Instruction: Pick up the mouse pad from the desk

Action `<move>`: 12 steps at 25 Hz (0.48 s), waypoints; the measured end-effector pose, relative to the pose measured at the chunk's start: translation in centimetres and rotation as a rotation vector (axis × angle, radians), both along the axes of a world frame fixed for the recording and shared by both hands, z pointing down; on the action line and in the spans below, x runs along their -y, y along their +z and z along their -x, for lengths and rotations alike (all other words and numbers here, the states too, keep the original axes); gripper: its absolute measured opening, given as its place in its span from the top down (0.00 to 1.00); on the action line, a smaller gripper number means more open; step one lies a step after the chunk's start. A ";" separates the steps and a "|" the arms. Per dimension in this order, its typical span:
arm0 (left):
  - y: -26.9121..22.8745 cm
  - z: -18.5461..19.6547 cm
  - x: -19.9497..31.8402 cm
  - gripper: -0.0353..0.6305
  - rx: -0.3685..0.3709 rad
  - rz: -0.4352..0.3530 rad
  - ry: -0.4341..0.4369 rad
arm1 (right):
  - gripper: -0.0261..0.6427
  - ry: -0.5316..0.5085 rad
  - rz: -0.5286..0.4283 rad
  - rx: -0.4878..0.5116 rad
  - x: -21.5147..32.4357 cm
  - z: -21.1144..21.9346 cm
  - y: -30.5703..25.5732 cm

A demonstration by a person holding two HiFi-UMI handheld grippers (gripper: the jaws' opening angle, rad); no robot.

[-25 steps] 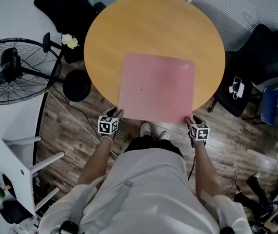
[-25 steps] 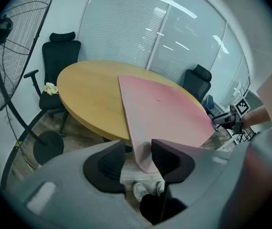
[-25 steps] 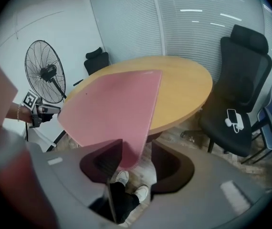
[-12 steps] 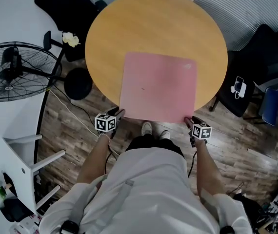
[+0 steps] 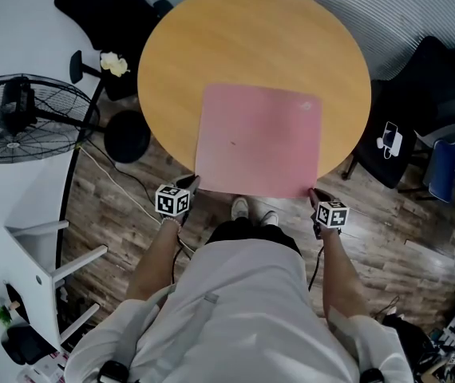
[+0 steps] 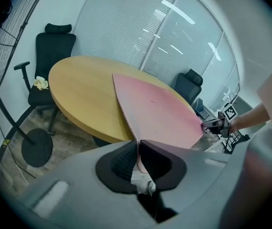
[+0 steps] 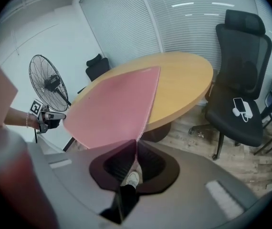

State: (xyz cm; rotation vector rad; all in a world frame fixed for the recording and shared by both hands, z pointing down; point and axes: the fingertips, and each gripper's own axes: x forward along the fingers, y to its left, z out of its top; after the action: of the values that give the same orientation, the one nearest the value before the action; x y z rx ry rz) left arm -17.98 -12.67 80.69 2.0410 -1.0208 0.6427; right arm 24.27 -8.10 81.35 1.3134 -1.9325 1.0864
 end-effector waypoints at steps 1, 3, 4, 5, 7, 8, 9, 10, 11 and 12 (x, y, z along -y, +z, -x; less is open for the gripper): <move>-0.1 0.0 0.0 0.91 0.002 -0.004 0.001 | 0.93 0.004 -0.002 0.004 0.0 0.0 -0.1; -0.3 -0.1 0.0 0.91 0.003 -0.011 -0.002 | 0.93 0.011 -0.009 0.012 0.0 0.1 -0.4; -0.5 0.0 0.0 0.91 0.004 -0.015 -0.005 | 0.93 0.012 -0.014 0.016 0.0 0.1 -0.6; -0.6 0.0 0.0 0.92 0.005 -0.019 -0.006 | 0.93 0.014 -0.020 0.018 0.0 0.2 -0.9; -1.0 -0.1 0.0 0.92 0.007 -0.027 -0.006 | 0.93 0.014 -0.036 0.017 0.1 0.0 -1.4; -1.2 -0.1 0.0 0.92 0.008 -0.033 -0.006 | 0.93 0.014 -0.044 0.014 0.1 -0.1 -1.7; -1.3 -0.2 0.0 0.92 0.009 -0.039 -0.007 | 0.93 0.013 -0.053 0.012 0.1 -0.2 -1.9; -1.5 -0.2 0.0 0.92 0.010 -0.046 -0.008 | 0.93 0.013 -0.060 0.009 0.1 -0.2 -2.1; -1.7 -0.2 0.0 0.92 0.012 -0.054 -0.008 | 0.93 0.013 -0.066 0.007 0.1 -0.2 -2.3; -1.9 -0.2 0.1 0.92 0.015 -0.063 -0.009 | 0.93 0.012 -0.073 0.006 0.1 -0.2 -2.5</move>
State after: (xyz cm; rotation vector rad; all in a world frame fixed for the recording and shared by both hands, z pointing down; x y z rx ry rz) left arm -17.80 -12.73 78.83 2.0879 -1.0701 0.6293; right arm 24.47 -8.20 78.86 1.3634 -1.9883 1.0351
